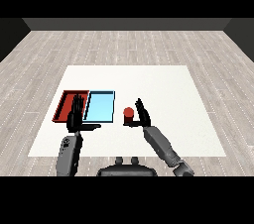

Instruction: Pick the red can and put it in the red box

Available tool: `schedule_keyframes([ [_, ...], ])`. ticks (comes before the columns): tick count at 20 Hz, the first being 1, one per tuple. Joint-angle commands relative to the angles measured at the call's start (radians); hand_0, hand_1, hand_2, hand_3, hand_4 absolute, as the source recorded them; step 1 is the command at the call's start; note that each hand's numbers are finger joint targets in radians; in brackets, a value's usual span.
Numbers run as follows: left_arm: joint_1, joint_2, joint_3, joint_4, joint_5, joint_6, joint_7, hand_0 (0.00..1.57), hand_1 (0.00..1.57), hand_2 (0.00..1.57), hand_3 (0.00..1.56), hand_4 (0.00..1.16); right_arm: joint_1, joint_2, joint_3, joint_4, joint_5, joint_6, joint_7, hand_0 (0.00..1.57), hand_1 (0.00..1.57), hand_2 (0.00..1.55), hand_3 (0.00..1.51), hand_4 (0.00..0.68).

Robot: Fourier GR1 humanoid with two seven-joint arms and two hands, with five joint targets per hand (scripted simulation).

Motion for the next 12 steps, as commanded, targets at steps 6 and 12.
schedule_keyframes([
  [6,0.049,0.026,0.015,-0.052,0.028,-0.038,0.013,0.00,0.00,0.00,0.00,0.00,-0.083,0.000,0.160,0.067,-0.185,-0.093,-0.057,0.00,0.00,0.00,0.00,0.000],
  [12,0.029,-0.013,-0.018,-0.082,-0.002,0.017,0.047,0.00,0.00,0.00,0.00,0.00,-0.154,0.000,0.115,0.229,-0.203,0.031,-0.091,0.00,0.00,0.00,0.00,0.000],
])
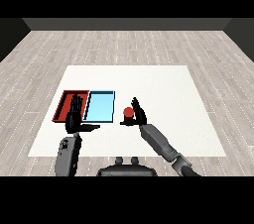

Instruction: Pick the red can and put it in the red box

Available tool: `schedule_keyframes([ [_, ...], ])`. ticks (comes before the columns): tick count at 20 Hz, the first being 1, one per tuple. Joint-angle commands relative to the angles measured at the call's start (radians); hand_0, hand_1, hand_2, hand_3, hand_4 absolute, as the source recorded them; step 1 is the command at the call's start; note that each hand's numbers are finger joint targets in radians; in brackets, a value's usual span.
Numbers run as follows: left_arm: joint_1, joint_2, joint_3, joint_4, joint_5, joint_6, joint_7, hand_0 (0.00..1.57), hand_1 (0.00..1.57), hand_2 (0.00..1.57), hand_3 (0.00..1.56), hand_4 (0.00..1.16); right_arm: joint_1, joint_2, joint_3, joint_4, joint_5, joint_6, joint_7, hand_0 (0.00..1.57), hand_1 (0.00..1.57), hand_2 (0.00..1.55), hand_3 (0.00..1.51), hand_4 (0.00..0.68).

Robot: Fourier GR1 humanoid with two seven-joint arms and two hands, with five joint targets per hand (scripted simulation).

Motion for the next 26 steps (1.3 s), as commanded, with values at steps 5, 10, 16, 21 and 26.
schedule_keyframes([
  [5,0.020,-0.004,-0.014,-0.034,-0.013,0.009,0.005,0.00,0.00,0.00,0.00,0.00,-0.081,0.000,0.086,0.113,-0.141,0.021,-0.048,0.00,0.00,0.00,0.00,0.000],
  [10,0.074,0.019,-0.004,-0.048,0.019,-0.044,-0.010,0.00,0.00,0.00,0.00,0.00,-0.148,0.000,0.161,0.138,-0.217,-0.070,-0.032,0.00,0.00,0.00,0.00,0.000],
  [16,-0.001,0.007,0.024,0.034,-0.004,0.005,-0.044,0.00,0.00,0.00,0.00,0.00,-0.137,0.000,0.189,0.124,-0.250,-0.253,-0.049,1.26,1.26,1.32,1.28,0.269],
  [21,0.051,-0.027,-0.024,-0.015,-0.017,0.008,-0.048,0.00,0.00,0.00,0.00,0.00,-0.174,0.000,0.276,0.134,-0.323,-0.329,-0.037,1.49,1.49,1.46,1.42,0.611],
  [26,0.029,-0.045,-0.045,0.023,-0.056,0.049,-0.057,0.00,0.00,0.00,0.00,0.00,-0.192,0.000,0.216,0.184,-0.259,-0.284,-0.044,1.45,1.45,1.44,1.40,0.594],
])
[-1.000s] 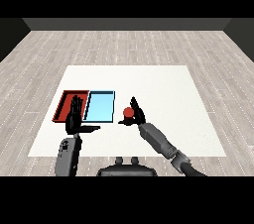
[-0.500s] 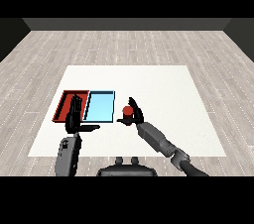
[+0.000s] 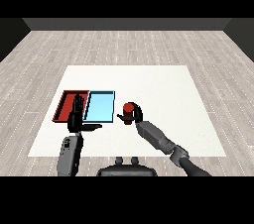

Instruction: Pick the red can and put it in the red box

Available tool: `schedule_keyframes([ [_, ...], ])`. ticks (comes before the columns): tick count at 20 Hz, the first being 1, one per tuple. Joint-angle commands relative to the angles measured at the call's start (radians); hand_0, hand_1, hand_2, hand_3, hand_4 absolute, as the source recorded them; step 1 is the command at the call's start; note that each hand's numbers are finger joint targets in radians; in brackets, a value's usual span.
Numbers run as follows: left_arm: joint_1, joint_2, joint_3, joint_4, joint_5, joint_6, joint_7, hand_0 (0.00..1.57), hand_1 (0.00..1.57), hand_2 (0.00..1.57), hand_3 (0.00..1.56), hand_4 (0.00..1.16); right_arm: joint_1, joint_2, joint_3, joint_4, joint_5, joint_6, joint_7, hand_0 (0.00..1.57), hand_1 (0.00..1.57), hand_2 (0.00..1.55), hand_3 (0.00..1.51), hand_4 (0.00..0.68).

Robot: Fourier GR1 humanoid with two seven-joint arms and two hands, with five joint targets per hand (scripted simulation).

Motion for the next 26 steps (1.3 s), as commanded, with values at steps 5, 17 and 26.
schedule_keyframes([
  [5,0.014,-0.031,-0.039,0.008,-0.008,-0.004,-0.025,0.00,0.00,0.00,0.00,0.00,0.020,0.000,0.073,-0.104,0.040,-0.117,-0.017,1.44,1.44,1.44,1.37,0.602],
  [17,0.047,-0.002,-0.076,-0.042,-0.012,-0.053,0.037,0.00,0.00,0.00,0.00,0.00,0.051,-0.134,-0.042,-0.438,0.285,-0.152,0.123,1.46,1.46,1.44,1.38,0.642],
  [26,-0.044,-0.032,-0.265,0.008,-0.047,0.114,0.163,0.00,0.00,0.00,0.00,0.00,0.121,-0.182,-0.084,-0.662,0.410,-0.184,0.248,1.45,1.45,1.43,1.39,0.653],
])
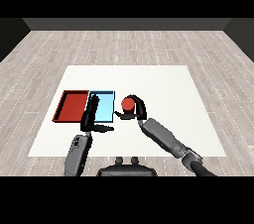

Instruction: Pick the red can and put it in the red box

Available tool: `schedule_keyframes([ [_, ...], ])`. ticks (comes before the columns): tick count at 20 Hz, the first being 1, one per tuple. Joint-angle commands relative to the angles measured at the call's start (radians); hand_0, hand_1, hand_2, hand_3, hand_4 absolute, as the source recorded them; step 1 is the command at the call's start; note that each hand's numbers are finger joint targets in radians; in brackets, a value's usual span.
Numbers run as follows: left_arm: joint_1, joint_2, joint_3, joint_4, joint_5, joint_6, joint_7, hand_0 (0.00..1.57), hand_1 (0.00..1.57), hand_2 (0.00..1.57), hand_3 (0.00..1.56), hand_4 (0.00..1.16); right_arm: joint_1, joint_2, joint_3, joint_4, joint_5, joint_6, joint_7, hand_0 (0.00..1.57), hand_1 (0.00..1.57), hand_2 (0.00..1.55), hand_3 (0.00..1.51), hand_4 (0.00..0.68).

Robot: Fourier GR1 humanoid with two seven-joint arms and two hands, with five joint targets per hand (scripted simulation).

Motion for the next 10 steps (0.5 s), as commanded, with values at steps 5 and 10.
schedule_keyframes([
  [5,-0.003,0.001,-0.049,0.068,0.010,0.027,-0.005,0.00,0.00,0.00,0.00,0.00,0.104,0.023,-0.114,-0.068,0.134,0.085,0.024,1.45,1.45,1.43,1.38,0.653],
  [10,-0.066,-0.005,-0.189,0.115,0.053,0.133,0.008,0.00,0.00,0.00,0.00,0.00,0.043,0.018,-0.158,-0.136,0.168,0.082,0.164,1.46,1.46,1.43,1.39,0.646],
])
